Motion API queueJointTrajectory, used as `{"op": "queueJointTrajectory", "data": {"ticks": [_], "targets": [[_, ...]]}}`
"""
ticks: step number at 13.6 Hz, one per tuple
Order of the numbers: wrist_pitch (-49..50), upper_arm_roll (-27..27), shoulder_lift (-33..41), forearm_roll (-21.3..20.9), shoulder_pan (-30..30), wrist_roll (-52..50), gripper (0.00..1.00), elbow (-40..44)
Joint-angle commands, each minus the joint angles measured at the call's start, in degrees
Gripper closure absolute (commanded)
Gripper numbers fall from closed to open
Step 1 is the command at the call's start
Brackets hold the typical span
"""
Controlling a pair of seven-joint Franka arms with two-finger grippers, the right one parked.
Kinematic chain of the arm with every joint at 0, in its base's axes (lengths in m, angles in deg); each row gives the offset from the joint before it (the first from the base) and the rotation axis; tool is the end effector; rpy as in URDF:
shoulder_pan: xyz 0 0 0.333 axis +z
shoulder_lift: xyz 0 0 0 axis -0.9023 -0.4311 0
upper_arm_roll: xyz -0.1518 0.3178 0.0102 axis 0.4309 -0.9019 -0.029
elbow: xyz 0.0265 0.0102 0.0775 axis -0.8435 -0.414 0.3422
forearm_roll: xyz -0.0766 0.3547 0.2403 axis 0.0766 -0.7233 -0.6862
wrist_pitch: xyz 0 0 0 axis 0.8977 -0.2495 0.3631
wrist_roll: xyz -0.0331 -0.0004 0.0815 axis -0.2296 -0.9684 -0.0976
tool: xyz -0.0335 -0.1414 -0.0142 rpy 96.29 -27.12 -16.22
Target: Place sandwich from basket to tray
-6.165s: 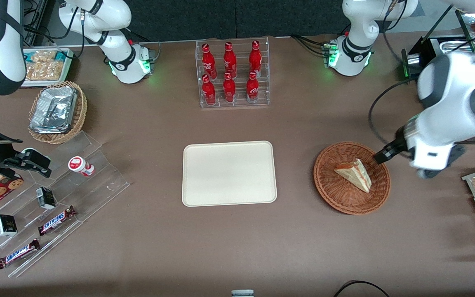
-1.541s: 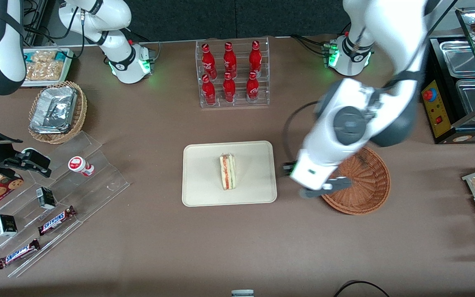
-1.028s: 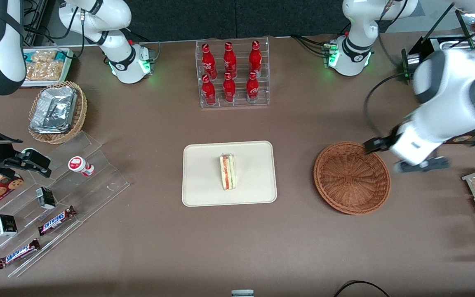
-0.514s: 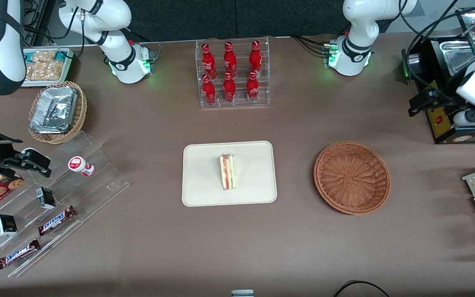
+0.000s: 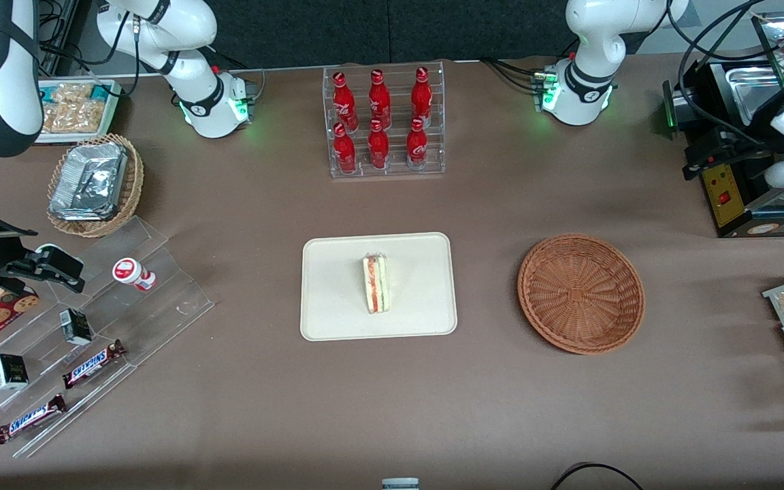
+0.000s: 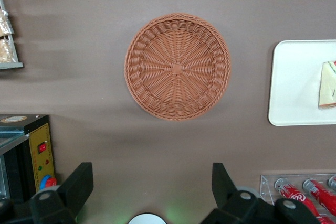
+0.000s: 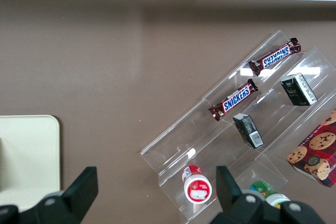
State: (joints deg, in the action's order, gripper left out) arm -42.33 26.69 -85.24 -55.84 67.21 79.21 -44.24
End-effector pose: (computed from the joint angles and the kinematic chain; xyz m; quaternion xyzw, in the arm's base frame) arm 0.5642 -0.0464 0.6494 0.9996 0.0073 -0.0235 0.0141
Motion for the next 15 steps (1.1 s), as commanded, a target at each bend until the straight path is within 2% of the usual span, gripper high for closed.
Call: {"op": "queueJointTrajectory", "data": {"ticks": [1,12,15], "targets": [[1.4,-6.4,-1.5,-0.7,-6.8,-0.3,0.0,2.0],[1.4,-7.4,-1.7,-0.7,-7.3,-0.1,0.0,2.1],[1.0,-7.2,-3.8,-0.5,-7.8,-0.5,0.0,1.8]]}}
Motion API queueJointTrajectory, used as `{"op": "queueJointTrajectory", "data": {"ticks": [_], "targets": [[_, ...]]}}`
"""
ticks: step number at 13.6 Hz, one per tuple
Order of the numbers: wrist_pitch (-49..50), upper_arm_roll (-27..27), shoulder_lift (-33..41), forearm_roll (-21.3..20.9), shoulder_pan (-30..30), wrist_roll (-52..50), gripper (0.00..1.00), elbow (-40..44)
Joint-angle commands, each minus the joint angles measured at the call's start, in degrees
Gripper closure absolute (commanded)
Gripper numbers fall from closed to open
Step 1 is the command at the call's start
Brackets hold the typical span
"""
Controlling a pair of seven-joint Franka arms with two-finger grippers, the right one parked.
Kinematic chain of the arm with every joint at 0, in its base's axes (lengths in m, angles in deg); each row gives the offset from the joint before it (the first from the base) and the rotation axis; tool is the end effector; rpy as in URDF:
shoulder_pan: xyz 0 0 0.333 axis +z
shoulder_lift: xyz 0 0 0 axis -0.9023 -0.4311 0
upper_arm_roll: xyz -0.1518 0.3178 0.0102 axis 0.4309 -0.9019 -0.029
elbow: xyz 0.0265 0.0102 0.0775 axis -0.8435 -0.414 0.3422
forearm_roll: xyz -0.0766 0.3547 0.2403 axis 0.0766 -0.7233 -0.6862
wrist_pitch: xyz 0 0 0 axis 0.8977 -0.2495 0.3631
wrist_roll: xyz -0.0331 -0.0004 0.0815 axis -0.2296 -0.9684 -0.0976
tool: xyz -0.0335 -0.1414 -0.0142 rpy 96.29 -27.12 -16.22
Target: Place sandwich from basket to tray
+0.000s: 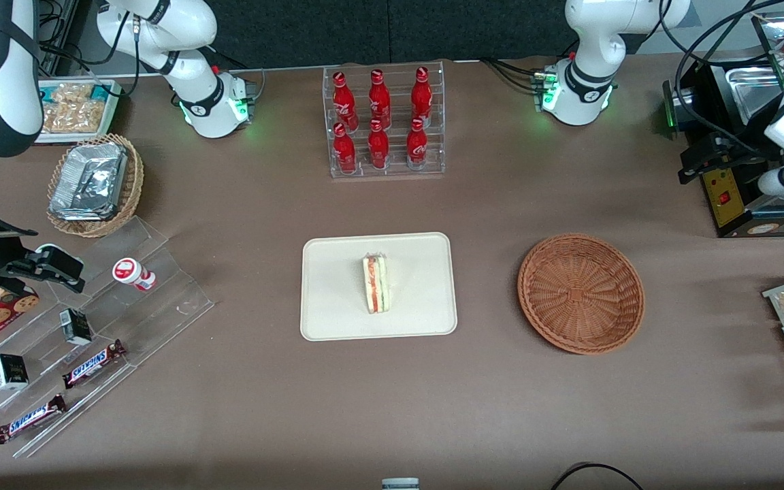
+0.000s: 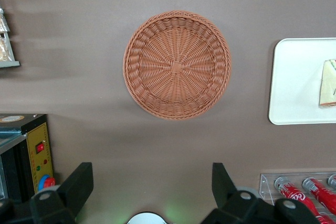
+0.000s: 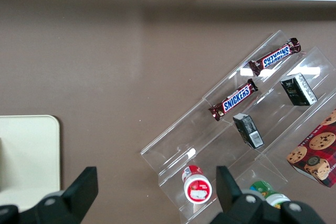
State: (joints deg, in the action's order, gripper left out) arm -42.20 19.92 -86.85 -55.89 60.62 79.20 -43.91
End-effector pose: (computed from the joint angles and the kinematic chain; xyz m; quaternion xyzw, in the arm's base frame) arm 0.5729 -0.0432 0.6363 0.9992 0.0090 -0.0357 0.0159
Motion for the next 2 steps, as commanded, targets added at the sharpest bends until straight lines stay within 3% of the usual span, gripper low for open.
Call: {"op": "queueJointTrajectory", "data": {"ticks": [1,2], "targets": [[0.8,-0.4,-2.3,-0.5,-1.2,-0.5,0.0,1.5],[1.0,-0.4,-2.0,-0.5,-1.2,-0.5,0.0,1.5]]}}
